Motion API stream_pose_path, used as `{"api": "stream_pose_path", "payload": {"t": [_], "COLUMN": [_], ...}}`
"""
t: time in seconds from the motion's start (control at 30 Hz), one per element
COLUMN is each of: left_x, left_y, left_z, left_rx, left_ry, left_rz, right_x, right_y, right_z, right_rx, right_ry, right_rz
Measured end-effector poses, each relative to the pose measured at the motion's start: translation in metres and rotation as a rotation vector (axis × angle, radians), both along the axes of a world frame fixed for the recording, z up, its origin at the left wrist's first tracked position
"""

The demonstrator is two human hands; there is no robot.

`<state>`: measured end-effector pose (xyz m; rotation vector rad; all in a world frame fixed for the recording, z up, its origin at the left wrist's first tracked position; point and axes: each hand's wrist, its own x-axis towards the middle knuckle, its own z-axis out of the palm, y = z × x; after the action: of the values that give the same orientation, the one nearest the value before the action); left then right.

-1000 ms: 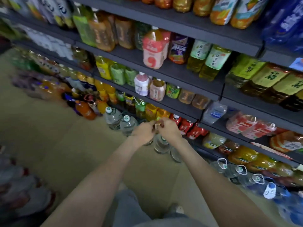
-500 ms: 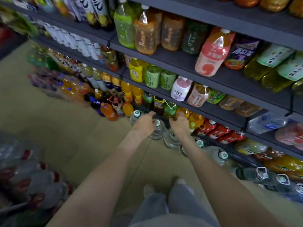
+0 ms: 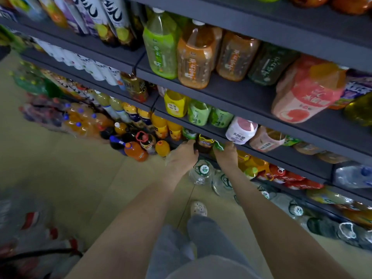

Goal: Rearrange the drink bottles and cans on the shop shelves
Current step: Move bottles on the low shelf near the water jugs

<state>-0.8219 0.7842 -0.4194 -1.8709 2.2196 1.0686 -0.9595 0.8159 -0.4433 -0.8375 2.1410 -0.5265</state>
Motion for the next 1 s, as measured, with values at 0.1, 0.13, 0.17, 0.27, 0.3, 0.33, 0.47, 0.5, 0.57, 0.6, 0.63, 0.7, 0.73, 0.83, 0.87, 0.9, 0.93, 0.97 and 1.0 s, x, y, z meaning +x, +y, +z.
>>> {"api": "stream_pose_path", "payload": {"t": [0.1, 0.13, 0.17, 0.27, 0.3, 0.33, 0.47, 0.5, 0.57, 0.6, 0.63, 0.7, 0.73, 0.83, 0.87, 0.9, 0.93, 0.97, 1.0], "left_x": [0.026, 0.036, 0.045, 0.076, 0.086, 0.095, 0.133, 0.141, 0.153, 0.158, 0.161, 0.162, 0.158, 0.151, 0.146, 0.14, 0.134, 0.127, 0.119], "left_y": [-0.028, -0.038, -0.049, -0.079, -0.089, -0.1, -0.14, -0.149, -0.164, -0.17, -0.175, -0.186, -0.192, -0.202, -0.203, -0.202, -0.2, -0.196, -0.191], "left_z": [-0.008, -0.011, -0.015, -0.026, -0.03, -0.034, -0.044, -0.046, -0.053, -0.057, -0.063, -0.075, -0.084, -0.101, -0.109, -0.117, -0.124, -0.129, -0.133], "left_rx": [0.031, 0.042, 0.046, 0.05, 0.049, 0.041, 0.034, 0.032, 0.019, 0.012, 0.007, 0.004, -0.001, -0.029, -0.047, -0.069, -0.091, -0.102, -0.107], "left_ry": [0.003, -0.002, -0.01, -0.011, -0.007, -0.005, -0.048, -0.051, -0.015, 0.005, 0.02, 0.028, 0.028, 0.044, 0.056, 0.07, 0.083, 0.101, 0.124], "left_rz": [-0.016, -0.035, -0.055, -0.073, -0.081, -0.094, -0.136, -0.143, -0.156, -0.161, -0.17, -0.18, -0.183, -0.193, -0.211, -0.237, -0.263, -0.287, -0.303], "right_x": [0.023, 0.032, 0.041, 0.072, 0.082, 0.094, 0.135, 0.143, 0.152, 0.156, 0.158, 0.159, 0.157, 0.153, 0.15, 0.144, 0.137, 0.129, 0.121], "right_y": [-0.033, -0.042, -0.052, -0.077, -0.085, -0.092, -0.118, -0.123, -0.134, -0.139, -0.143, -0.15, -0.153, -0.156, -0.154, -0.151, -0.147, -0.14, -0.131], "right_z": [-0.002, -0.002, -0.004, -0.015, -0.02, -0.024, -0.041, -0.047, -0.062, -0.068, -0.074, -0.087, -0.092, -0.1, -0.104, -0.109, -0.114, -0.118, -0.122], "right_rx": [-0.005, -0.011, -0.016, -0.036, -0.053, -0.067, -0.107, -0.127, -0.161, -0.162, -0.168, -0.184, -0.199, -0.273, -0.292, -0.316, -0.331, -0.345, -0.359], "right_ry": [-0.011, -0.017, -0.021, -0.004, 0.001, 0.001, -0.023, -0.024, -0.019, -0.016, -0.011, 0.023, 0.042, 0.088, 0.105, 0.123, 0.138, 0.15, 0.165], "right_rz": [0.017, 0.014, 0.007, -0.045, -0.07, -0.093, -0.217, -0.235, -0.262, -0.272, -0.283, -0.296, -0.299, -0.349, -0.377, -0.416, -0.462, -0.514, -0.569]}}
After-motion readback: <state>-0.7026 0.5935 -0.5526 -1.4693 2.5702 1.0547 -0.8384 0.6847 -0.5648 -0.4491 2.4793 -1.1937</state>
